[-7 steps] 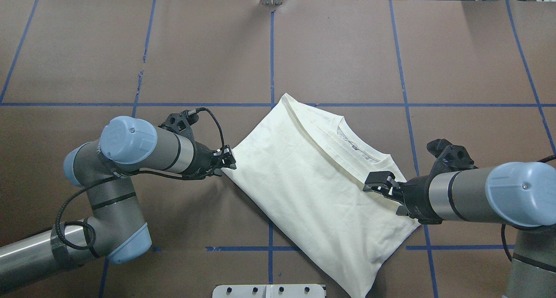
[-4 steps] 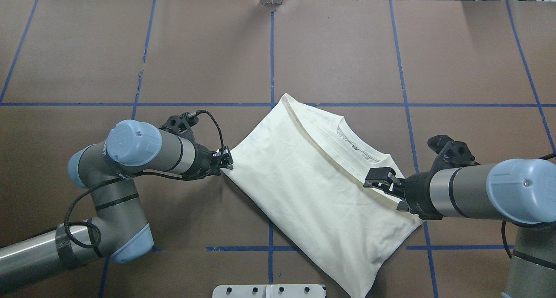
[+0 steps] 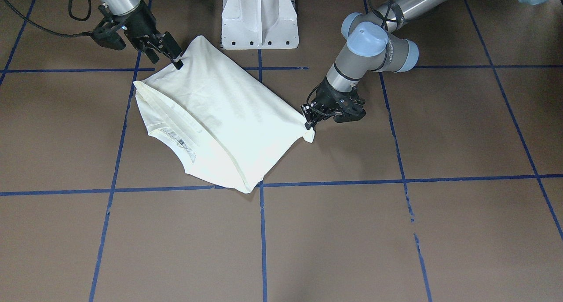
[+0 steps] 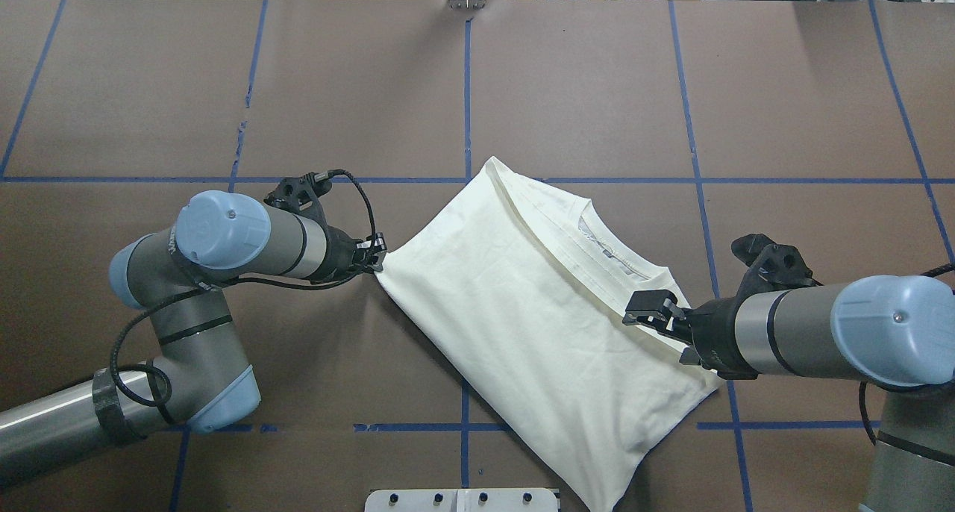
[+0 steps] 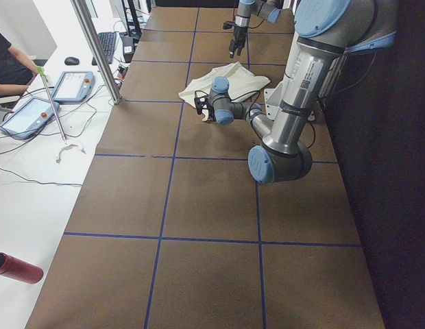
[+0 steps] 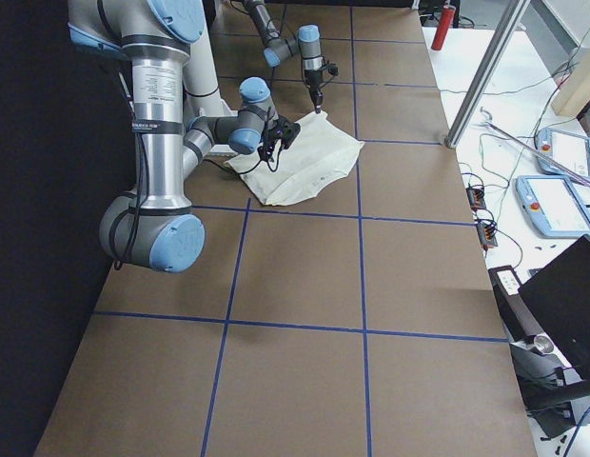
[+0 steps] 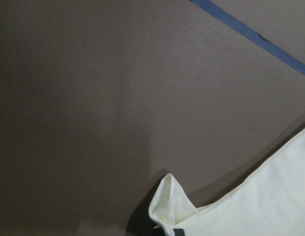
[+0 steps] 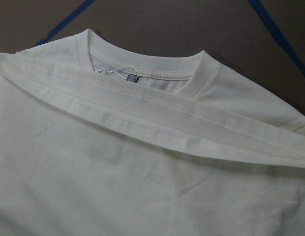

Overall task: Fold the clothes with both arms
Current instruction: 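Grasp the shirt corner with the left gripper and pull it away from the robot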

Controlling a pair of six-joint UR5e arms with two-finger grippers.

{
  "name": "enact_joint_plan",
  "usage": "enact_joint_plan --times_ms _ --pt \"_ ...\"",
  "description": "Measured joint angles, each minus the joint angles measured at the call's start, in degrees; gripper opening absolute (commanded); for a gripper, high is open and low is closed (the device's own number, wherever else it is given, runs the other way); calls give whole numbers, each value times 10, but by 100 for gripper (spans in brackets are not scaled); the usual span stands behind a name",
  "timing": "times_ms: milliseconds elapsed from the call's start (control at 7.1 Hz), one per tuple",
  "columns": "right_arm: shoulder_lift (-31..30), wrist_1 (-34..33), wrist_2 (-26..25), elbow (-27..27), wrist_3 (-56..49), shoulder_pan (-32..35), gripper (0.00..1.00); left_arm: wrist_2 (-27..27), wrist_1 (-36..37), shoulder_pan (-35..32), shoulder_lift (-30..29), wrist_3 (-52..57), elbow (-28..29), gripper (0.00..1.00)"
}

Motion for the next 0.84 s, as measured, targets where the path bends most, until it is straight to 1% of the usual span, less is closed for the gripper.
enact_joint_plan --times_ms 141,282,422,563,704,845 --pt "8 1 0 -4 0 -1 100 0 -2 -20 -4 25 5 0" --pt "20 1 -1 -14 0 -1 100 -1 -4 -49 -25 53 32 0" --pt "31 1 -7 -23 0 -1 100 -1 -13 -87 -76 73 103 0" --pt "38 1 -18 -27 0 -1 100 -2 -39 -123 -142 83 203 0" --pt "47 1 -30 -29 2 -1 100 2 -82 -151 -204 89 309 0" --pt "67 1 -51 -38 5 -4 100 12 -125 -166 -252 93 395 41"
